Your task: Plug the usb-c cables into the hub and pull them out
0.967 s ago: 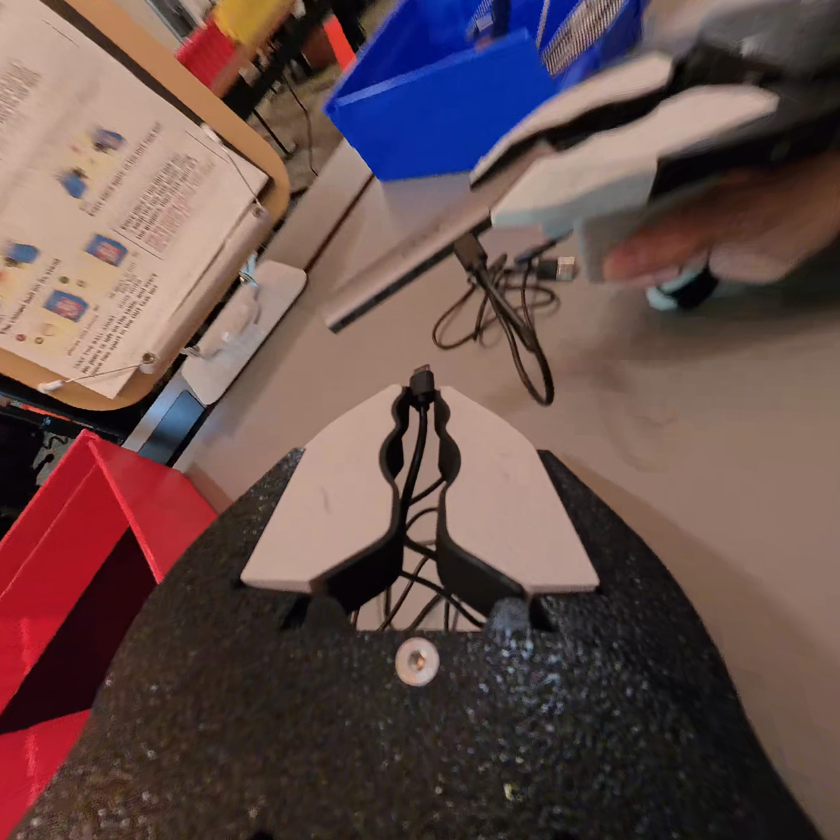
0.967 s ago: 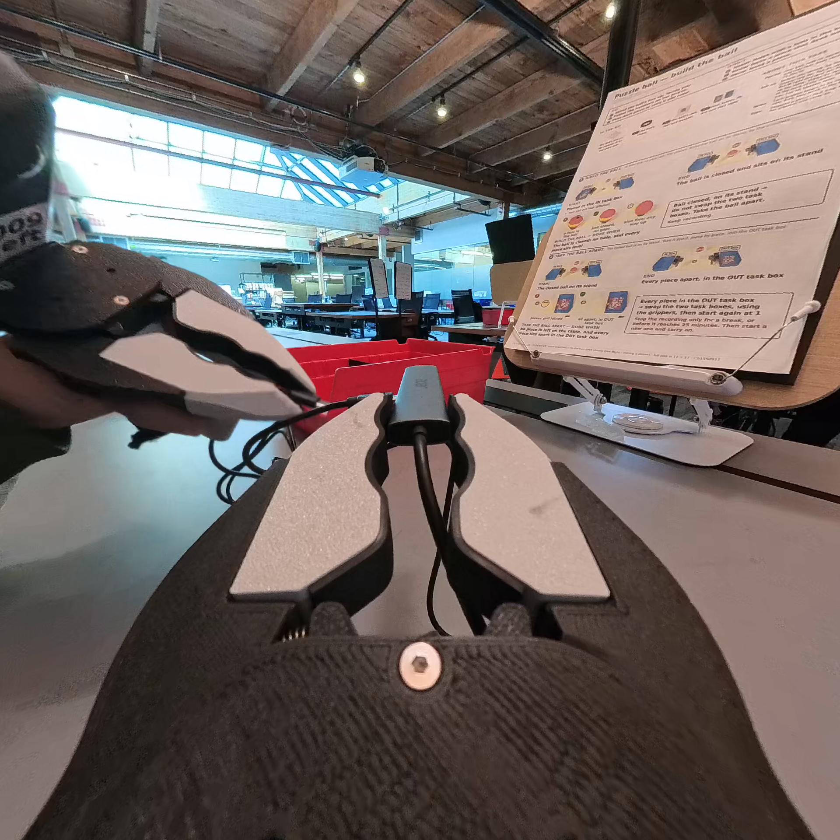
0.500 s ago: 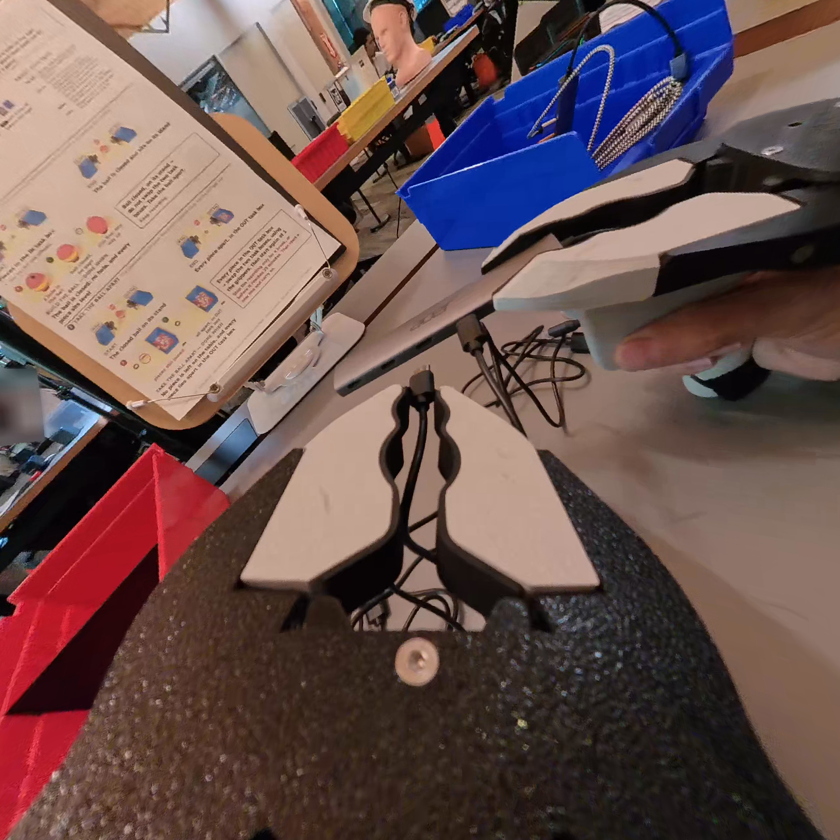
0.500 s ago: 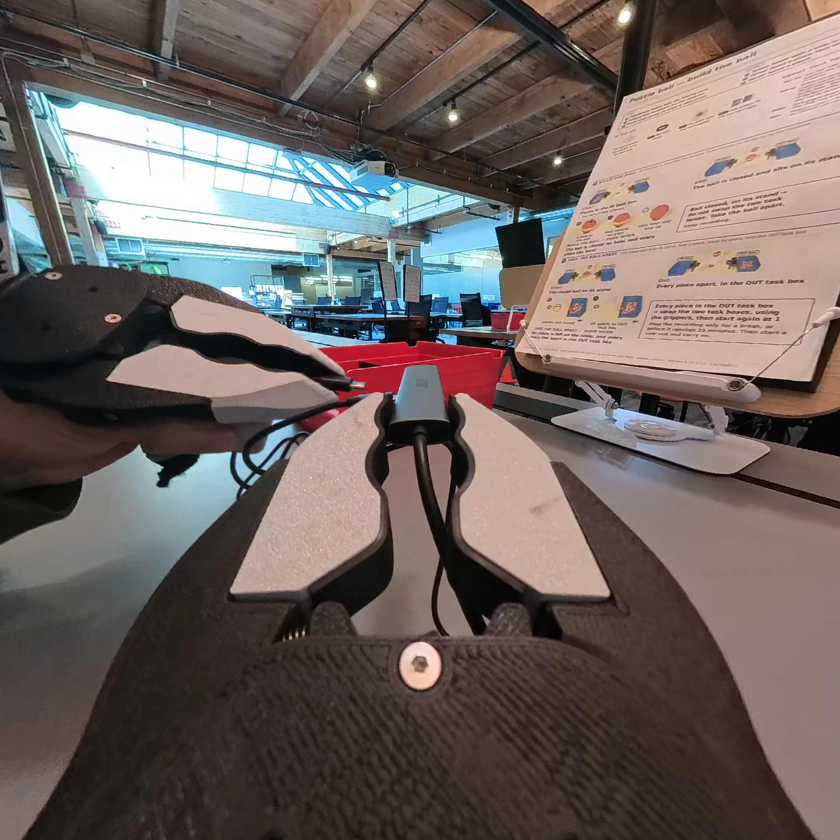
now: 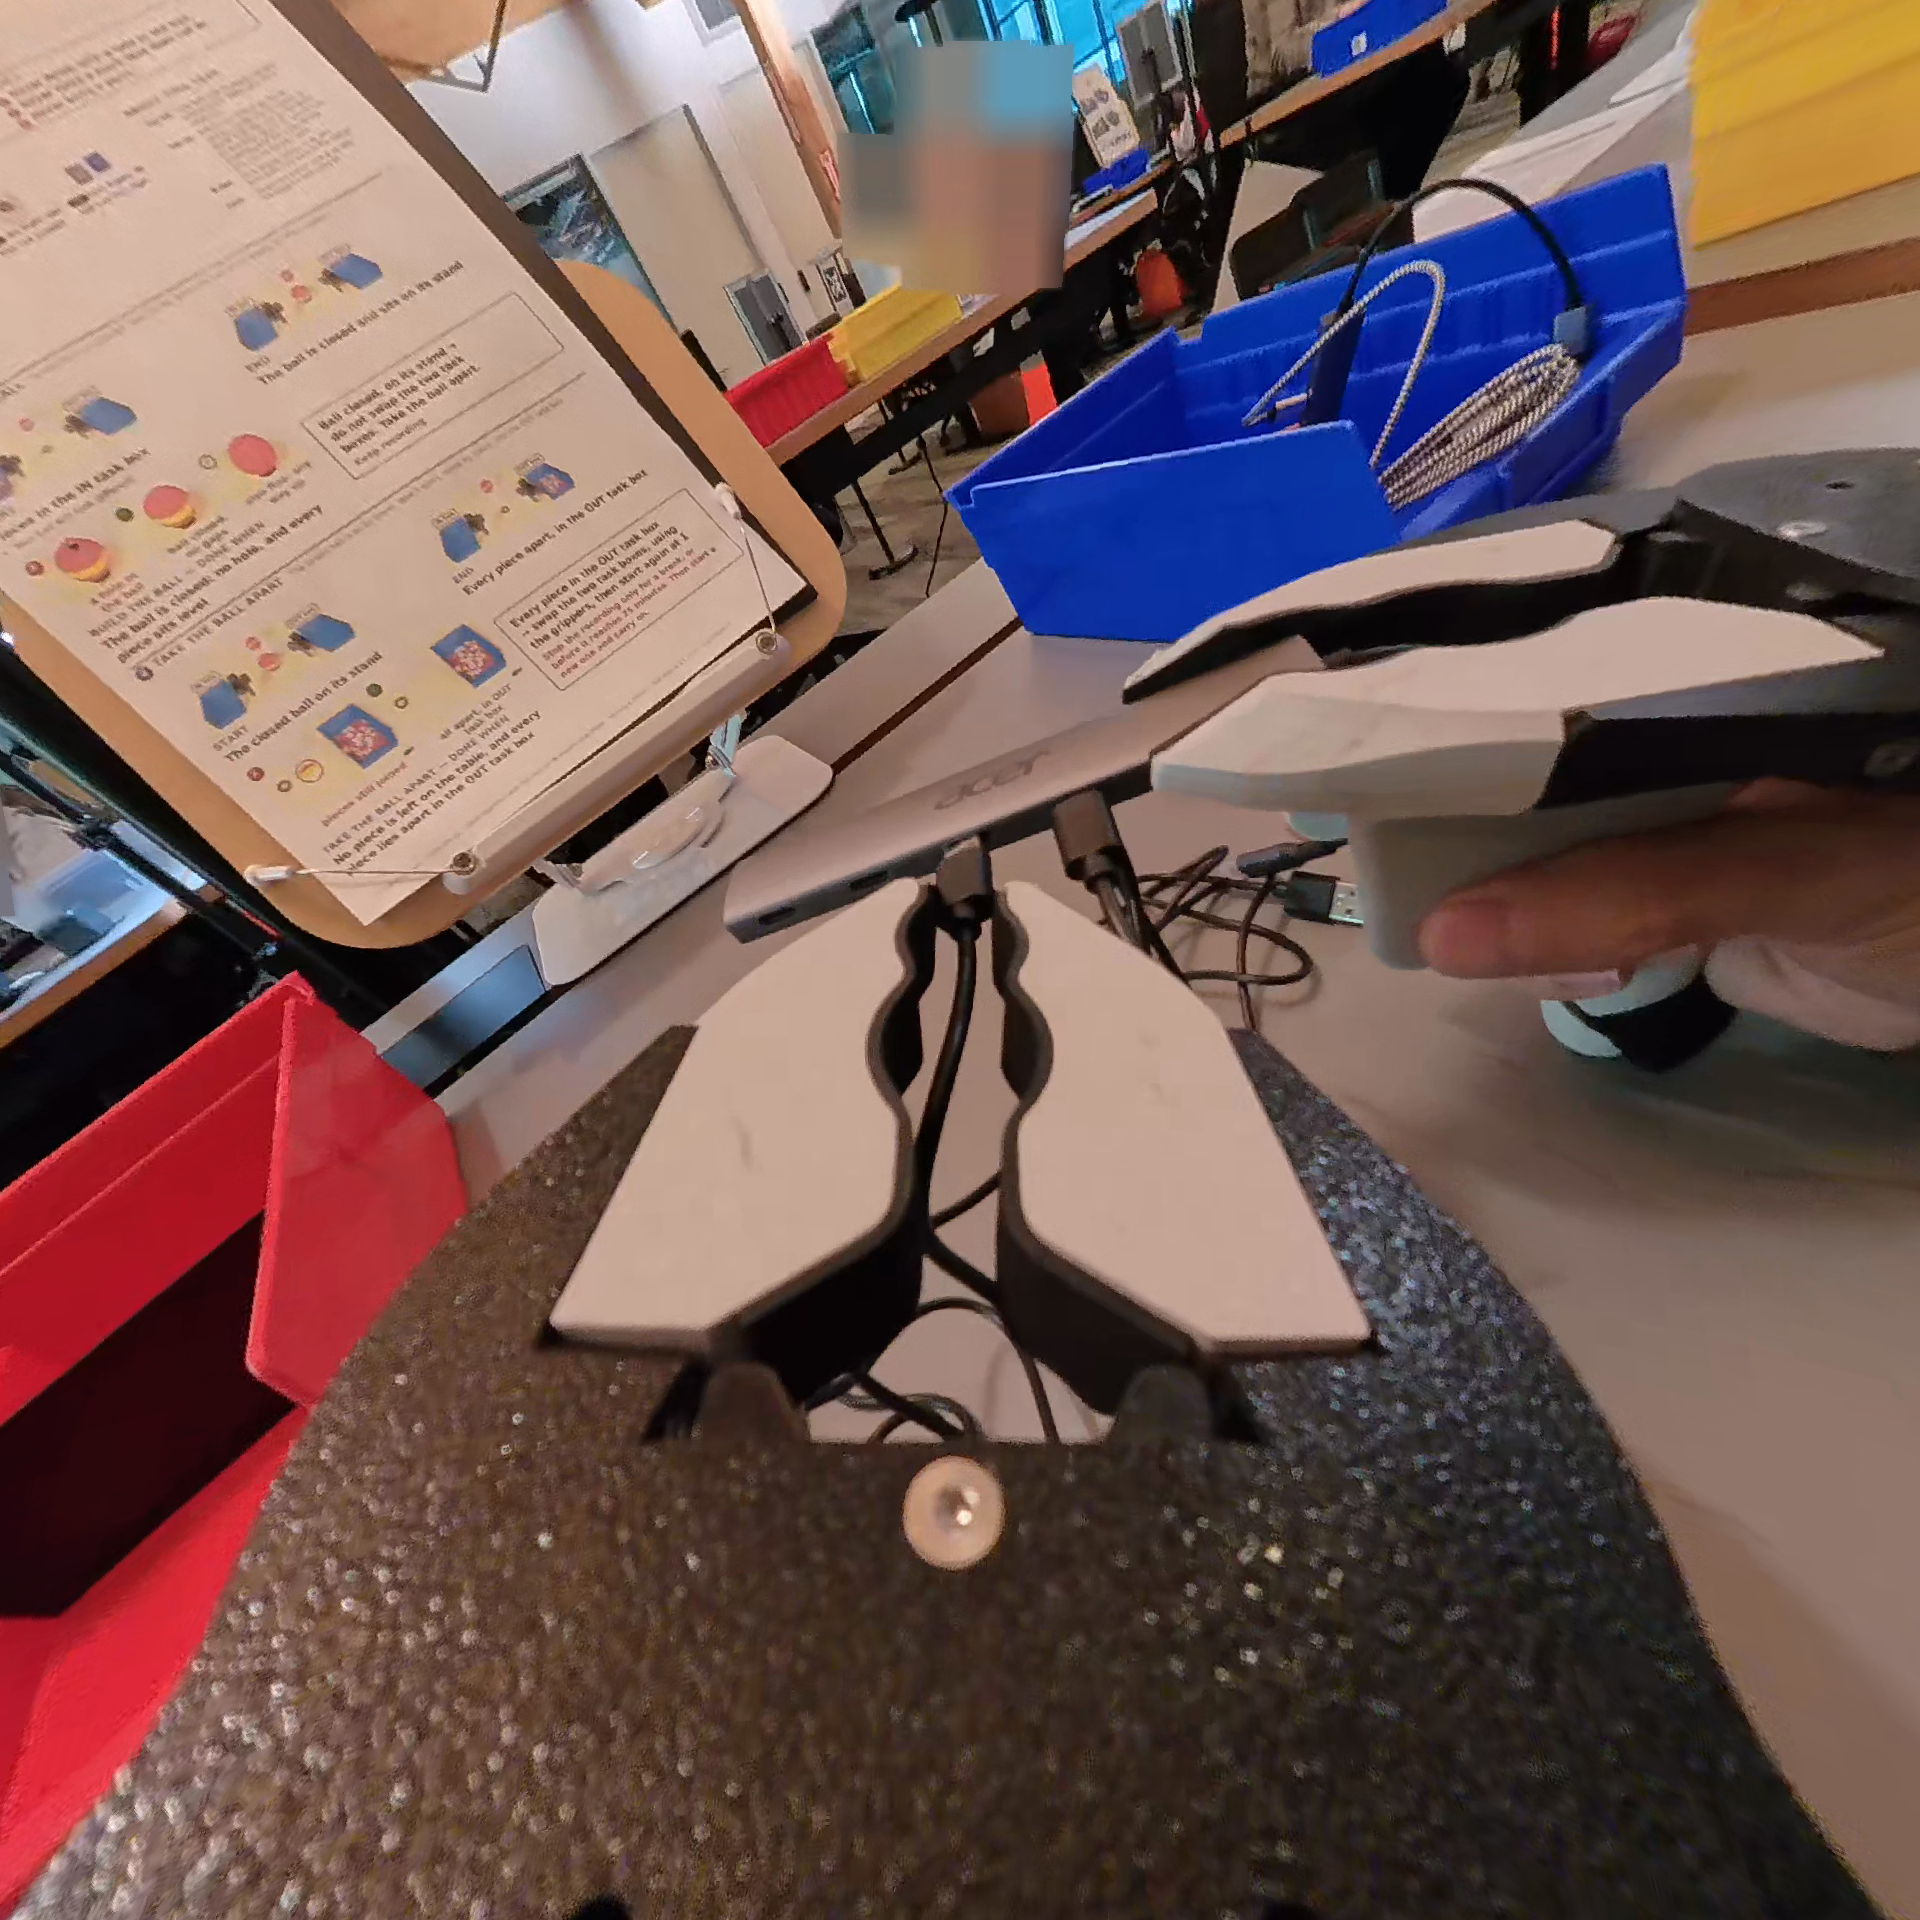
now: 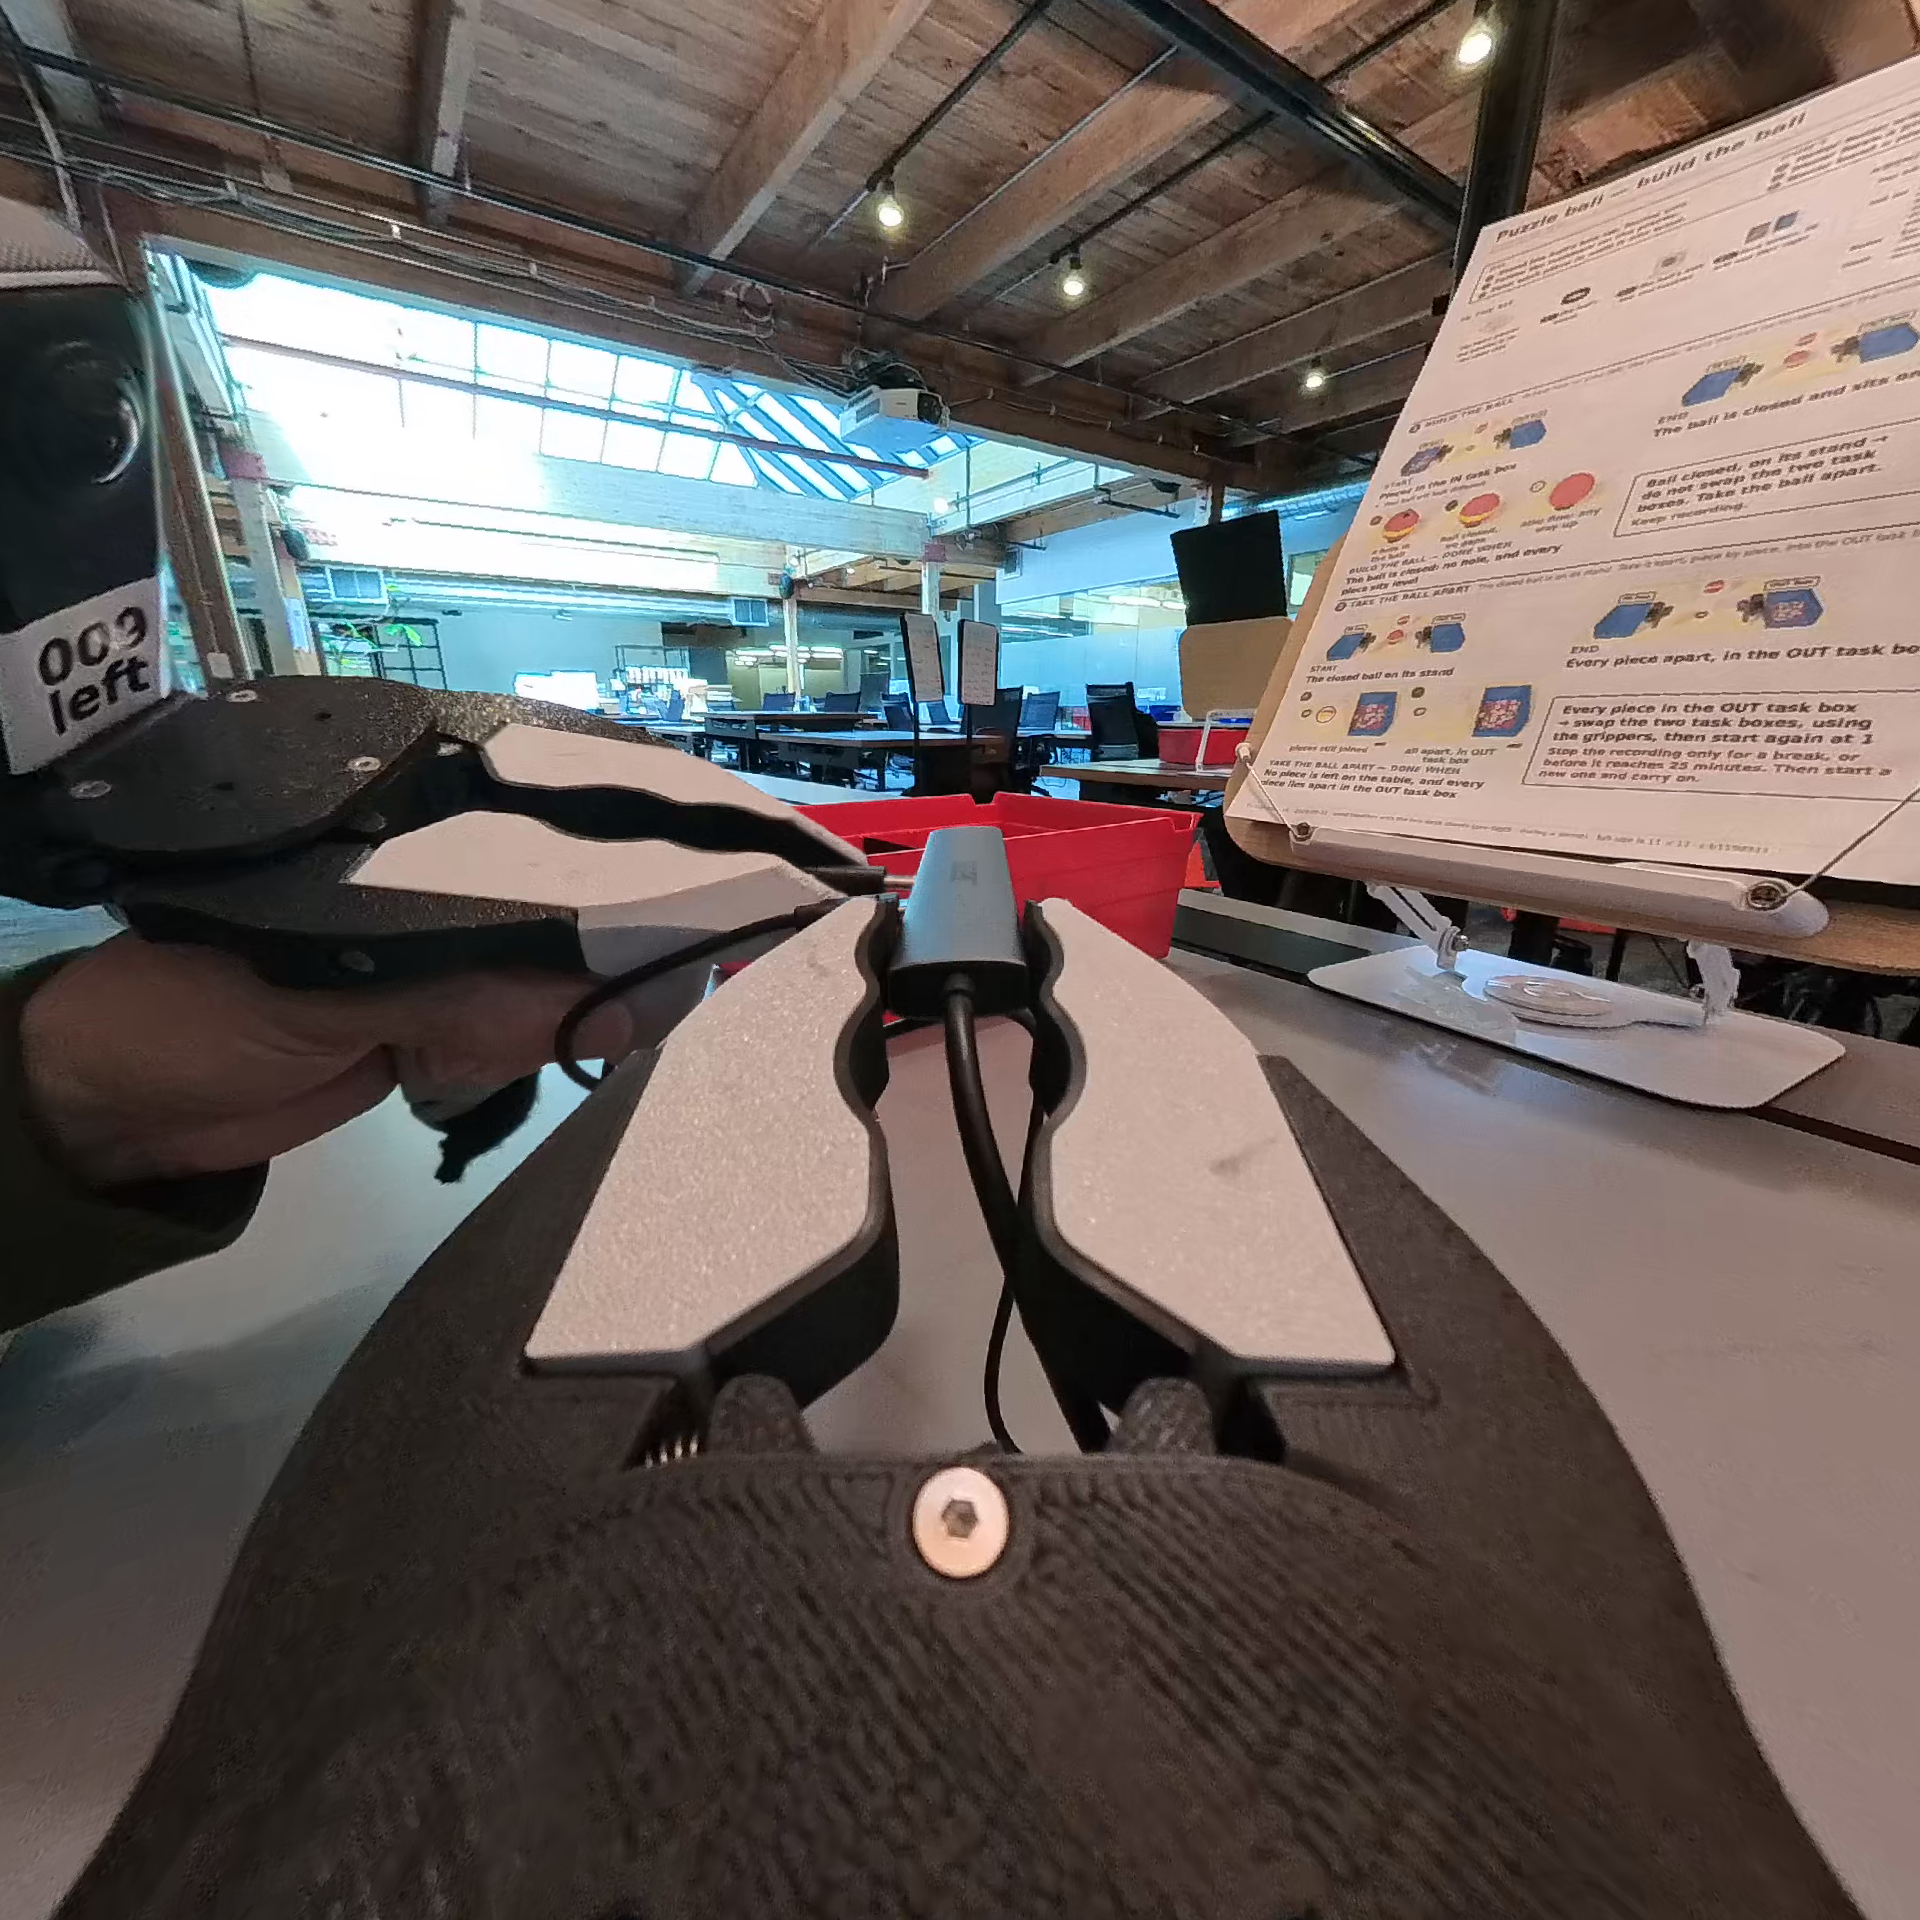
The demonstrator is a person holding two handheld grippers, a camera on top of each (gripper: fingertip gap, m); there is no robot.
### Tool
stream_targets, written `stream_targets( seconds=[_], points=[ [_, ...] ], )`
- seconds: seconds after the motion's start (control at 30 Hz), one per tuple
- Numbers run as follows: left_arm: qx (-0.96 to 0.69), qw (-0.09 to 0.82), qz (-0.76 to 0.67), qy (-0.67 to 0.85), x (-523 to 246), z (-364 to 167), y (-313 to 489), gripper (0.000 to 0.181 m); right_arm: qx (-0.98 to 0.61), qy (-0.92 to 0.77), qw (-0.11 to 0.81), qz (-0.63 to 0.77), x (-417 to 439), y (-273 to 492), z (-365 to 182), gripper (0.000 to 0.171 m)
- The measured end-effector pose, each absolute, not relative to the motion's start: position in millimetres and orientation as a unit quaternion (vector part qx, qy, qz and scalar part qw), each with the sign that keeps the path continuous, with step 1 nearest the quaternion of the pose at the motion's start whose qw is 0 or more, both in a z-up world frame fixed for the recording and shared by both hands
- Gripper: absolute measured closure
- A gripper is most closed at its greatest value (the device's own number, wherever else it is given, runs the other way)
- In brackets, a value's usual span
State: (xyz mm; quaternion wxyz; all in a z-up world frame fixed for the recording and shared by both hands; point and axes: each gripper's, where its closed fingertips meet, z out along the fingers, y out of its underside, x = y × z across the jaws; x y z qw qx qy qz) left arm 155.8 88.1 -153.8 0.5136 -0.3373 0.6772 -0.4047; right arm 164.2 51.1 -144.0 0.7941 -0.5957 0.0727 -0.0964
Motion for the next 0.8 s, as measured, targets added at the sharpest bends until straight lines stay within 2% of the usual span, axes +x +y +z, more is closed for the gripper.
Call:
stream_targets(
  seconds=[0.43, 0.63, 0.8],
  points=[
    [-0.282, 0.556, -0.328, 0.709, 152.0, -154.8, 93.1, 0.172, -0.617, 0.059, 0.78, -0.082, 160.2, 56.8, -148.9, 0.147],
    [-0.326, 0.506, -0.435, 0.669, 152.9, -157.4, 92.1, 0.172, -0.623, 0.06, 0.776, -0.077, 159.1, 57.6, -150.3, 0.147],
    [-0.339, 0.517, -0.432, 0.656, 155.7, -161.2, 91.6, 0.172, -0.621, 0.071, 0.777, -0.069, 161.5, 56.9, -150.5, 0.147]
  ],
)
